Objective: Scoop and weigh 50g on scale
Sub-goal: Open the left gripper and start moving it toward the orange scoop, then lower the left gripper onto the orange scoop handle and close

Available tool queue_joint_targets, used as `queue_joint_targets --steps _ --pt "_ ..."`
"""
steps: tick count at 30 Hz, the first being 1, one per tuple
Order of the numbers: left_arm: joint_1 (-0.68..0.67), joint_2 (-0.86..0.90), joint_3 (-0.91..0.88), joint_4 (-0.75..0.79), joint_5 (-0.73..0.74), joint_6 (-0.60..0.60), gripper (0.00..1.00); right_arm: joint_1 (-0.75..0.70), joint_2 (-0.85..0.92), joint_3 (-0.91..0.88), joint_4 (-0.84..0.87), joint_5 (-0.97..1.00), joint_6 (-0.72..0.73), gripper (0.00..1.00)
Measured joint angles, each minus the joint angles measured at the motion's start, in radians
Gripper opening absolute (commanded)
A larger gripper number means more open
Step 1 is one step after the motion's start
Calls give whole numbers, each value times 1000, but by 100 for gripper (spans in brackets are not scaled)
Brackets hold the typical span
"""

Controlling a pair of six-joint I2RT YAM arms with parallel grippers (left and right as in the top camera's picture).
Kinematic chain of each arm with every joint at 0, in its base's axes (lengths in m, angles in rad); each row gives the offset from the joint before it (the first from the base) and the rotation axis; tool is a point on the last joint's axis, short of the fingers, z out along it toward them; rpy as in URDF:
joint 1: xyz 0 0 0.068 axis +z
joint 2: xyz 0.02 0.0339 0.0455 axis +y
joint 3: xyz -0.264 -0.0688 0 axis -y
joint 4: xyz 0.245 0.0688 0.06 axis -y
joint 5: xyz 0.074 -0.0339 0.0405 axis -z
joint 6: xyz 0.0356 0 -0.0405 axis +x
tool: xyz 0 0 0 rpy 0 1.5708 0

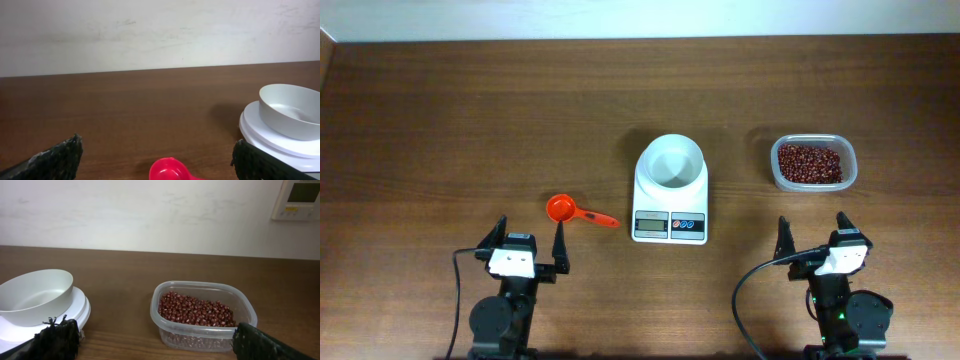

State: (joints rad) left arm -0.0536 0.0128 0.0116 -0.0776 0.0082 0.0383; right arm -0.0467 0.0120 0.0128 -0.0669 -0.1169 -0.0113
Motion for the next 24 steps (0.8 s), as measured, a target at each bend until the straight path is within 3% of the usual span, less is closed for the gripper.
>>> queue_joint_targets --steps 6,10,18,24 --pt "0 -1 -2 202 8 6 99 0 0 0 0 0 0 99" --pt "0 -1 10 214 21 6 99 0 0 0 0 0 0 99" --pt "0 1 236 294 -81 6 99 0 0 0 0 0 0 99" --pt "0 212 490 257 -96 6 99 0 0 0 0 0 0 99"
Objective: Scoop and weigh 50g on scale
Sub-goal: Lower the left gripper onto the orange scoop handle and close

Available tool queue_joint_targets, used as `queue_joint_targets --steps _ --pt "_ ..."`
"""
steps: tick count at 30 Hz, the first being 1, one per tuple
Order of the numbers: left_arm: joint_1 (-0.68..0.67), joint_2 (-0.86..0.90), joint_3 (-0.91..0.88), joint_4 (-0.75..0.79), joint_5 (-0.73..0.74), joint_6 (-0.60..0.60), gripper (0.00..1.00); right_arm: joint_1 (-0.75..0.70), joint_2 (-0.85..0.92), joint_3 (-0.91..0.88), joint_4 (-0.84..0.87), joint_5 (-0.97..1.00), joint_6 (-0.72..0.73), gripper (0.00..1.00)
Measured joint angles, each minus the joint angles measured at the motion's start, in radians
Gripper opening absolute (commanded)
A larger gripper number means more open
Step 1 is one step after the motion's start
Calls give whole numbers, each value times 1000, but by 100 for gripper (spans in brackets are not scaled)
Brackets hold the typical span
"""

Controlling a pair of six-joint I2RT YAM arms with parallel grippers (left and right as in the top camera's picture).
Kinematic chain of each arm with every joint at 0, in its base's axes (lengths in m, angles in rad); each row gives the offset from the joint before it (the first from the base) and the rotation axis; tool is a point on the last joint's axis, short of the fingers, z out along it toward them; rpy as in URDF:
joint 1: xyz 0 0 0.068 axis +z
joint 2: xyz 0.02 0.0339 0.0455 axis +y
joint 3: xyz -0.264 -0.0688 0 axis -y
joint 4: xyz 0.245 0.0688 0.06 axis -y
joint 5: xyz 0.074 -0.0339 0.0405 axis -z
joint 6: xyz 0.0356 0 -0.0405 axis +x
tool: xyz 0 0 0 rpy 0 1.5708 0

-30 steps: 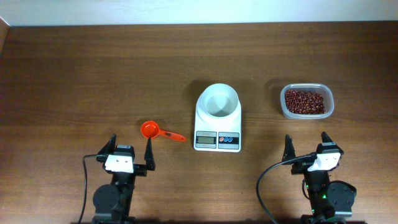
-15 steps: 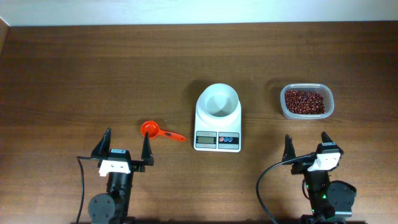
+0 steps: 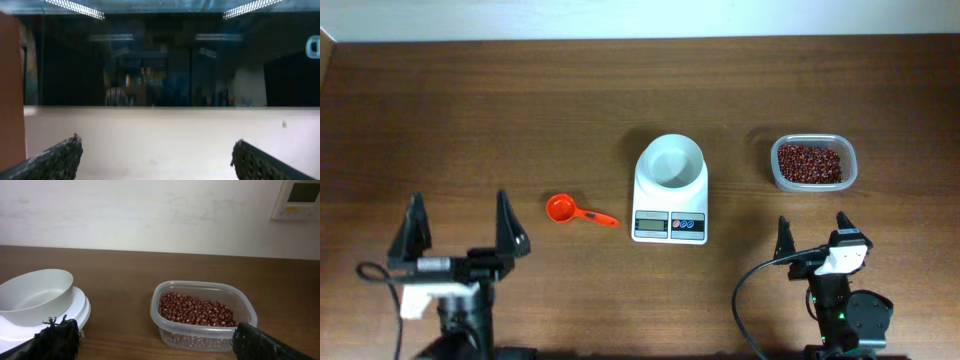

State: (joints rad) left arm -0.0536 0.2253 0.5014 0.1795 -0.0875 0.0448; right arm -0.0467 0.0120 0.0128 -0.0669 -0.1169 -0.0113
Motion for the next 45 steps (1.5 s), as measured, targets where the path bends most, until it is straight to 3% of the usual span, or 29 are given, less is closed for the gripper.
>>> queue_joint_targets --steps 8,13,16,21,27,33,36,39,42,45 --pt "0 599 663 -833 -32 1 99 0 0 0 0 0 0 99" --pt "1 769 770 -1142 162 1 99 0 -1 0 0 0 0 99" --pt "1 869 771 -1238 254 1 99 0 -1 0 0 0 0 99" --pt "1 1049 772 -1284 449 0 99 0 -1 0 0 0 0 99" --pt "1 1255 772 -1293 479 -36 99 0 -1 0 0 0 0 99" --pt "1 1358 736 -1345 167 -577 99 0 -1 0 0 0 0 99" --pt "1 1357 630 -1257 97 -825 99 0 -1 0 0 0 0 99" --pt "1 1363 513 -1098 92 -961 95 0 -1 0 0 0 -1 99" --pt "1 1363 471 -1004 97 -1015 84 0 -1 0 0 0 0 99" --pt "1 1363 459 -974 98 -1078 84 0 -1 0 0 0 0 99"
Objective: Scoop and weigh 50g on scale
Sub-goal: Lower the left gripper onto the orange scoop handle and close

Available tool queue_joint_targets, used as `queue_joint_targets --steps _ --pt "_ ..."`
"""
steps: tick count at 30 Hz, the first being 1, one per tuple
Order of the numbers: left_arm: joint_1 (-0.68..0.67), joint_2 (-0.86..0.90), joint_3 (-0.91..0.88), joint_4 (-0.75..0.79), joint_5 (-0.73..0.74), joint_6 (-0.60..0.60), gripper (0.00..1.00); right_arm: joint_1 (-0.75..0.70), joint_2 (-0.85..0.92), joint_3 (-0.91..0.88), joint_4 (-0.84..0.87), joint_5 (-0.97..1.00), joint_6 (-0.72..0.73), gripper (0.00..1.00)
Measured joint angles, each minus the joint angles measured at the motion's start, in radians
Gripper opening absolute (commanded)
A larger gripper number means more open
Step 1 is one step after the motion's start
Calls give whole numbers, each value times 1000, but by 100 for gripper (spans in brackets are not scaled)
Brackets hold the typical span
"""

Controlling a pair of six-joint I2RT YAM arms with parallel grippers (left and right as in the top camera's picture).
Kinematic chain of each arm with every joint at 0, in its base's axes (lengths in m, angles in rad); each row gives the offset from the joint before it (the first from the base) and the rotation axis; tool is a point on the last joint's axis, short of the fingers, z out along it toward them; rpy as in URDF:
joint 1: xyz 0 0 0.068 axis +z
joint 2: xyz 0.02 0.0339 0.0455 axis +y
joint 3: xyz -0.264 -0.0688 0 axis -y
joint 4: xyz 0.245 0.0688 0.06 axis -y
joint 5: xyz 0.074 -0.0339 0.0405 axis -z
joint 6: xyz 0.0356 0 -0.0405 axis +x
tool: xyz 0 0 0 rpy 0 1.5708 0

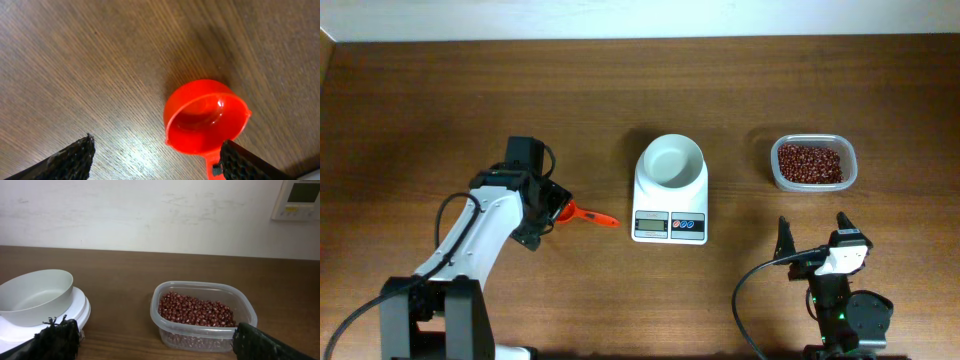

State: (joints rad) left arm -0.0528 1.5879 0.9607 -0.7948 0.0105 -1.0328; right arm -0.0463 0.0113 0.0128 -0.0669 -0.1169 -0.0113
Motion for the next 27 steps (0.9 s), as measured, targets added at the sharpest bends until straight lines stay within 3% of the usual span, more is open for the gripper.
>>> queue_joint_targets --steps 8,16,19,24,25,27 --pt "-46 11 -15 71 -10 -64 73 0 0 0 0 0 0 99" --pt "-58 144 -17 116 -53 -76 44 0 0 0 0 0 0 99" --pt "-58 144 -18 135 -68 -77 39 0 0 0 0 0 0 99" --pt "-58 146 -18 150 -71 -79 22 0 0 0 0 0 0 99" --pt "-58 146 -18 151 -71 -78 22 0 0 0 0 0 0 99" --pt "-58 146 -18 153 -71 -82 38 0 0 0 0 0 0 99"
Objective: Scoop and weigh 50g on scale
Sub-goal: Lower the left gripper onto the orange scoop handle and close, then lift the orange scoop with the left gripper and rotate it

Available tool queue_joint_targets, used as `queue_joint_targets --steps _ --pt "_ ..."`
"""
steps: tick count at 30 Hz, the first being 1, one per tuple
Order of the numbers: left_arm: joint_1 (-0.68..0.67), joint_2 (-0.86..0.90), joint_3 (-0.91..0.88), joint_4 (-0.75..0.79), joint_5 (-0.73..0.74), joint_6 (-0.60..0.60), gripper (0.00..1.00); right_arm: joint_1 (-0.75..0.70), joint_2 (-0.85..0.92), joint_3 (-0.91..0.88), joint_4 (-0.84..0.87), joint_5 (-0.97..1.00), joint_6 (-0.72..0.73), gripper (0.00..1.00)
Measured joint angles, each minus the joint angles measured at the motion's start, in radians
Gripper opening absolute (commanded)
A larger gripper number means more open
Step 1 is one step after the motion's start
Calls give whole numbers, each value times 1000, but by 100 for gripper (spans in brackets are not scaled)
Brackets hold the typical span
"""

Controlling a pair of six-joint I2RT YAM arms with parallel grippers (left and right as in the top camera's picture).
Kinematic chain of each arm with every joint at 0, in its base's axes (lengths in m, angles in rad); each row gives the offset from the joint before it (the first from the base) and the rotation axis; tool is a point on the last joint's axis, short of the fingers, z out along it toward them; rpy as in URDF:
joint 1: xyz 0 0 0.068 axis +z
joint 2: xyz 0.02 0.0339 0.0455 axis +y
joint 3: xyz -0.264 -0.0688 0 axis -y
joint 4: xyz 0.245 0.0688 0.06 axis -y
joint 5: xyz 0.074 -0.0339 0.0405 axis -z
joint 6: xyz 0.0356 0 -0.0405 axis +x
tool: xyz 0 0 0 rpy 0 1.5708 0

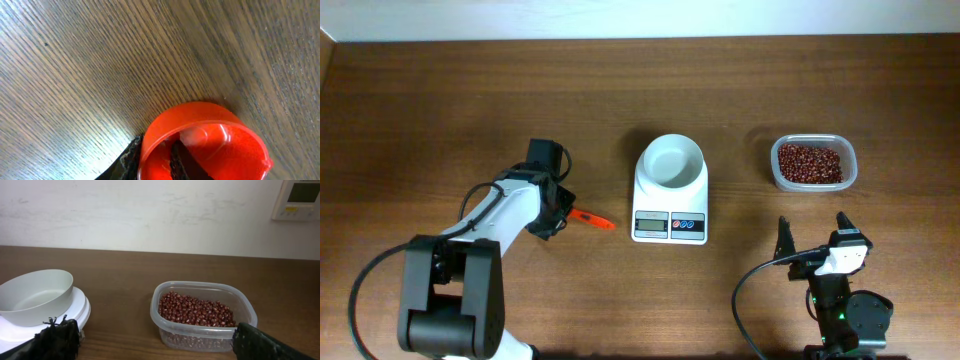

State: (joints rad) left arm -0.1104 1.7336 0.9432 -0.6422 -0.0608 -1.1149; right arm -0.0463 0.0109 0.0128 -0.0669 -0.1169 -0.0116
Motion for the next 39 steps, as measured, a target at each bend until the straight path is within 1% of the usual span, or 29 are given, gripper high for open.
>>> queue_joint_targets --steps 1,2,3,4,5,6,7,9,10,11,12,15,17,18,19,21,22,24,26,28,29,31,34,36,37,38,39 --pt "0 0 0 0 0 -1 31 0 0 0 0 0 0 99" --pt "0 0 0 -1 -1 2 28 0 0 0 0 0 0 99" --pt "0 0 0 0 -1 -1 27 0 0 0 0 0 1 99" --pt "0 0 0 0 0 -1 35 0 0 0 0 0 0 99" --pt "0 0 0 0 0 -1 46 0 0 0 0 0 -1 99" --pt "0 0 0 0 0 0 43 0 0 0 0 0 0 99" --pt "0 0 0 0 0 -5 38 0 0 0 0 0 0 99" --pt "0 0 0 0 0 -4 22 0 0 0 0 0 1 99" --pt "0 0 0 0 2 2 11 0 0 0 0 0 0 99" --pt "0 0 0 -1 12 -2 3 0 0 0 0 0 0 99" --pt "0 0 0 0 25 -5 0 0 0 0 0 0 0 99" --pt "0 -2 2 -7 88 -50 1 0 0 0 0 0 0 99" --pt "0 -2 2 -23 122 -122 8 0 0 0 0 0 0 99" --pt "0 -2 2 -24 140 -156 10 0 0 0 0 0 0 99" --pt "0 -2 2 -27 164 -197 15 0 0 0 0 0 0 99" --pt "0 0 1 -36 201 -248 54 0 0 0 0 0 0 99" --pt "0 1 0 -38 217 -270 62 0 0 0 0 0 0 99" --pt "0 2 0 -42 227 -288 63 0 0 0 0 0 0 99" --pt "0 2 0 -46 233 -276 56 0 0 0 0 0 1 99" --pt "0 2 0 -50 237 -235 48 0 0 0 0 0 0 99" --pt "0 2 0 -50 238 -202 49 0 0 0 0 0 1 99" --pt "0 2 0 -50 243 -124 60 0 0 0 0 0 0 99" --pt "0 2 11 -50 250 -15 63 0 0 0 0 0 0 99" --pt "0 -6 21 -49 250 46 68 0 0 0 0 0 0 99" --pt "0 -18 23 -50 249 80 73 0 0 0 0 0 0 99" --pt "0 -38 26 -50 244 127 75 0 0 0 0 0 0 99" --pt "0 -46 30 -50 238 153 72 0 0 0 0 0 0 99"
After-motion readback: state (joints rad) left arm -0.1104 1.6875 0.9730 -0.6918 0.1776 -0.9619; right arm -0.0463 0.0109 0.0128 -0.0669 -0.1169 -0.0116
